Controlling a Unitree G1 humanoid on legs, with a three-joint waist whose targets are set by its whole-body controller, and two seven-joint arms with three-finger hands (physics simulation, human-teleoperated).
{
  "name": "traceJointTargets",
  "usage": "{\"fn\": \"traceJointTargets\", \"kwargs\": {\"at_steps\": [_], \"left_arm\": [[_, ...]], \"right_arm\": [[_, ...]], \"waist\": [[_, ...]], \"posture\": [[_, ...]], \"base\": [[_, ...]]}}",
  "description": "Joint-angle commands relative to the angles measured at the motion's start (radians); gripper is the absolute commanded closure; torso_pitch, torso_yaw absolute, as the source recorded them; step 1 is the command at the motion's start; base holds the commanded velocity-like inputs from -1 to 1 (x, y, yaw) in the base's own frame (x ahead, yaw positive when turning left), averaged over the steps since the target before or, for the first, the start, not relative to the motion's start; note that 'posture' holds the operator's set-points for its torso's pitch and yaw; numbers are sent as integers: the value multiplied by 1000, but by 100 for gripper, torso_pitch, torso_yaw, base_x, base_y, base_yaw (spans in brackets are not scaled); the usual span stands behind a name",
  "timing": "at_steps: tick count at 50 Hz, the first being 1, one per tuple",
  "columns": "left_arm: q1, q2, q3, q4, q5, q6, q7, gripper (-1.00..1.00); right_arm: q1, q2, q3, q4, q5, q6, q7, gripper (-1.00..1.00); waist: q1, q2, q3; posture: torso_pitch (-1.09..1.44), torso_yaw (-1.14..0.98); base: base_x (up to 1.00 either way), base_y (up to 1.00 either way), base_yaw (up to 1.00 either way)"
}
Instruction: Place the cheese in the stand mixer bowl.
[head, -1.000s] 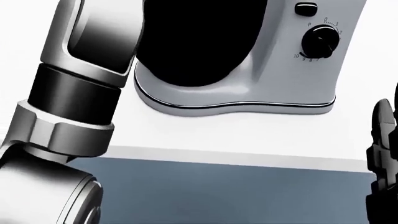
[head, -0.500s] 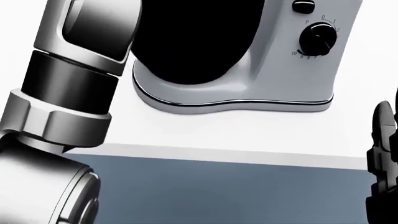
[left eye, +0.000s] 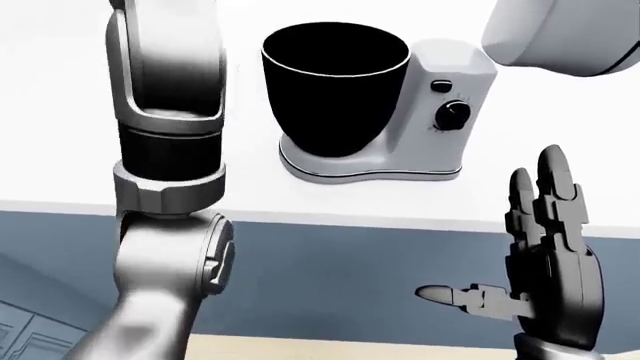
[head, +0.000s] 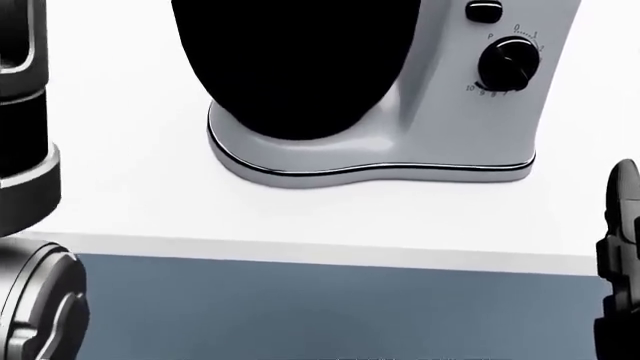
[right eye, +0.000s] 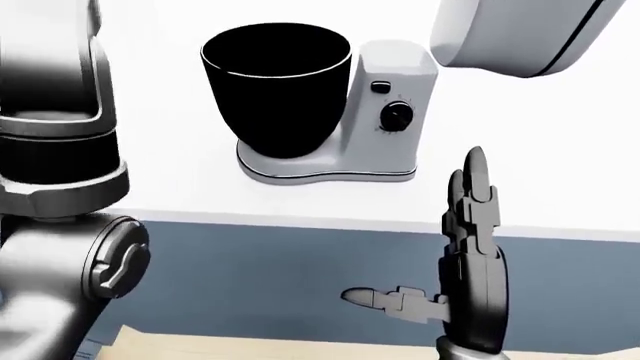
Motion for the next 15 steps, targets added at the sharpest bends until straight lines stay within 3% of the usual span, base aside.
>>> {"fn": "traceJointTargets", "kwargs": {"at_steps": [1,6,15], "left_arm": [[-7,24,10,-89,-5,39,-29,-100],[55,44,13,-283,-4,144,-92,-100],[210,144,79,-568,-47,262,-154,-100]], "right_arm": [[-9,-2,5,-36,-5,-26,-7,-100],[-19,-8,36,-67,-35,12,-16,-100],[-21,-21,74,-108,-66,49,-32,-100]], "waist": [[0,0,-19],[-2,3,-17],[-4,8,-13]], "posture": [[0,0],[0,0],[0,0]], "base": [[0,0,0],[0,0,0],[0,0,0]]}}
